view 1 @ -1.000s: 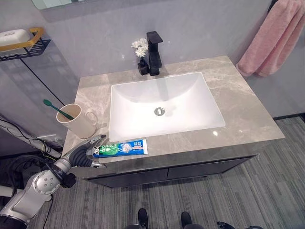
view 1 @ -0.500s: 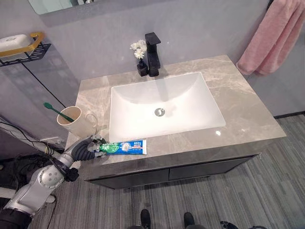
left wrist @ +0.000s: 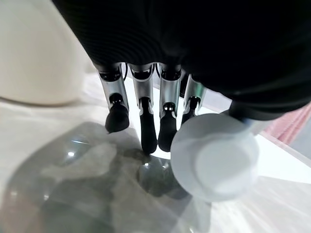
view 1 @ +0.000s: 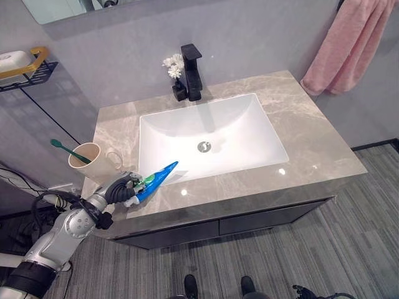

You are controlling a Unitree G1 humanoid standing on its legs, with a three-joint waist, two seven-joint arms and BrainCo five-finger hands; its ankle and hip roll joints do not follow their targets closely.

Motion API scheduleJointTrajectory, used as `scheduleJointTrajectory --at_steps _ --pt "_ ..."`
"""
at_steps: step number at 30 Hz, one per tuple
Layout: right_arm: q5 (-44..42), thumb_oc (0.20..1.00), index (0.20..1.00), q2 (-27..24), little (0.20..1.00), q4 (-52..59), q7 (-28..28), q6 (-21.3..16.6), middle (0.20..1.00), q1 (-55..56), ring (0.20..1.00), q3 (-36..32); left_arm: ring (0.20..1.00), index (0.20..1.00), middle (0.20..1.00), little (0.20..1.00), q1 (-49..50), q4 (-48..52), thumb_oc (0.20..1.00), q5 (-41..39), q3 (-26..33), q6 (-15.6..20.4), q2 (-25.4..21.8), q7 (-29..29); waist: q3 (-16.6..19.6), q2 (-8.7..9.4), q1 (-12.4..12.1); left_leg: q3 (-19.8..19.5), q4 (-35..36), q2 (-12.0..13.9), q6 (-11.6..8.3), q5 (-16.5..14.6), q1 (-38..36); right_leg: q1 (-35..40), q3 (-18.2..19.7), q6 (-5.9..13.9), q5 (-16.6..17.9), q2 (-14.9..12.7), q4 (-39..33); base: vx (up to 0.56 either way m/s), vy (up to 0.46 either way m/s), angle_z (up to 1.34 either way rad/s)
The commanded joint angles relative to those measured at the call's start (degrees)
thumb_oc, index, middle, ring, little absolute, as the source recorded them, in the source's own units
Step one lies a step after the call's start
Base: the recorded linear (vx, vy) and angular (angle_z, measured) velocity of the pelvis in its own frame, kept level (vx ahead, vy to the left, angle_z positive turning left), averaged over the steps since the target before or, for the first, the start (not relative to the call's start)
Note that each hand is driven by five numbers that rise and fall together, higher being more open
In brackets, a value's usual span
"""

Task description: Put brush and paste in cup on sink, flatten towel.

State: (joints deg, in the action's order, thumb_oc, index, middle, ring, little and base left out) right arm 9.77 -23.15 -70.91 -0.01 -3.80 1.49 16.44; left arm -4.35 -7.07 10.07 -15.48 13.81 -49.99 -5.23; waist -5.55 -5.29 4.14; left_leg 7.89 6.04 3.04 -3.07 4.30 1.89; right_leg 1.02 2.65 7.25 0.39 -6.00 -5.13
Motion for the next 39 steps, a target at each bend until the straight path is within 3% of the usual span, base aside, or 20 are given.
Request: scheduleJointTrajectory --at_steps 1,10,21,39 --pt "-1.7 1.0 1.0 0.1 1.0 -1.7 -1.3 -0.2 1.0 -1.3 1.0 0.3 0.2 0.2 0.2 0.2 4.4 -2.1 0.2 3.0 -8.3 0.8 3.4 -4.8 0.4 2.82 1.1 0.4 -1.0 4.2 -2.62 -4.1 -1.5 -4.4 -1.2 4.4 5.7 -6.2 0.1 0.01 -0.003 -0.03" --pt "-3.2 1.0 1.0 0.6 1.0 -2.0 -1.7 -0.1 1.0 -0.9 1.0 -1.0 0.2 0.2 0.2 0.2 4.7 1.2 0.2 3.9 -4.9 1.5 2.3 -2.0 1.8 3.44 0.8 0.0 -1.0 4.6 -2.74 -4.4 -3.1 -2.4 -1.6 4.12 5.1 -5.9 0.1 0.0 -0.001 0.0" --pt "-4.4 1.0 1.0 1.5 1.0 -4.0 -2.1 0.1 1.0 -0.8 1.0 -1.8 0.2 0.2 0.2 0.2 2.0 2.8 0.2 8.5 -4.9 3.1 -0.5 1.3 3.7 4.33 0.5 -0.3 -1.0 5.2 -3.04 -4.6 -5.1 0.0 -2.3 3.51 4.4 -5.4 0.1 0.0 0.0 0.0" --pt "-5.6 1.0 1.0 2.7 1.0 -4.5 -2.7 0.1 1.0 -0.1 1.0 -2.2 0.2 0.2 0.2 0.2 1.3 0.9 0.2 15.1 0.7 1.9 -3.4 7.6 4.8 5.44 0.3 -0.8 -1.0 6.0 -3.5 -4.0 -5.9 1.4 -3.0 2.9 4.0 -4.8 0.1 -0.01 -0.005 0.02"
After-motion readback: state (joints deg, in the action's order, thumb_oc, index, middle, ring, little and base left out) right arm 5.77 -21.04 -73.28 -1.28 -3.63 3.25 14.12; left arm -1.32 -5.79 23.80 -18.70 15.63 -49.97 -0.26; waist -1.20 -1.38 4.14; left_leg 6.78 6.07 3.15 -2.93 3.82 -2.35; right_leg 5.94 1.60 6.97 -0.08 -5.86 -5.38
